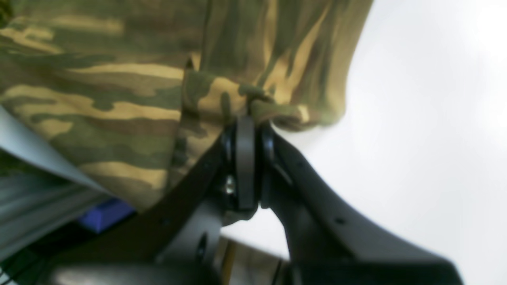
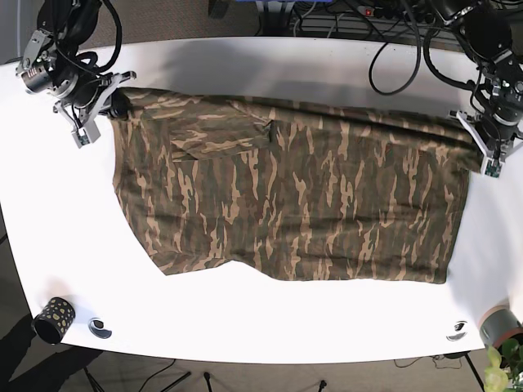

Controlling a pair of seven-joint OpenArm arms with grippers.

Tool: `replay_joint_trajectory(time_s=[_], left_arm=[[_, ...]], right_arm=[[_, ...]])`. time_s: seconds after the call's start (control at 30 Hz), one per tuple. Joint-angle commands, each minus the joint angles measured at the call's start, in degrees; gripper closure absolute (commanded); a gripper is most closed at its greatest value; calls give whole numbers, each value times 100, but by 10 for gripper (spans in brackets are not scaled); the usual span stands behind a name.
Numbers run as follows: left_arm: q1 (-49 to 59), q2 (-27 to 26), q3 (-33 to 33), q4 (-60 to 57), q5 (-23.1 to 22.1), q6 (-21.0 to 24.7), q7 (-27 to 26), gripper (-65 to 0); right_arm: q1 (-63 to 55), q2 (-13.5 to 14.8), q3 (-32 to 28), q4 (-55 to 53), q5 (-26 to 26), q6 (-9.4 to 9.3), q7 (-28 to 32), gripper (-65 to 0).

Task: Fold the T-shirt properly
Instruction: 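Lower the shirt flat onto the table, both grippers holding its corners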

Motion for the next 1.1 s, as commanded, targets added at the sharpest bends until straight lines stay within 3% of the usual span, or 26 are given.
replay_joint_trajectory(time_s=[0.0,0.63,0.77,0.83,0.93,1.0,1.07], left_arm=[[-144,-127,200,-105,112,60,-22,0],[-1173,-259,420,-1503,112,60,-22,-1],[-1384,-268,420,-1802,112,60,-22,-97],[-1489,-268,420,-1916,112,60,-22,-183],[-1674,-259,411,-2066,85,60,-22,-344],[-1753,-259,411,-2092,68,60,-22,-401],[-1806,-259,411,-2075,59,60,-22,-408]], right_arm=[[141,141,39,-29,-47,8,36,0],[1618,150,21,-1857,-179,8,44,0],[2058,123,21,-2191,-716,8,141,0],[2190,114,21,-2200,-1041,8,273,-92],[2348,106,21,-2182,-1489,8,440,-293],[2409,150,30,-2174,-1542,8,449,-398],[2401,229,48,-2156,-1533,8,449,-460]])
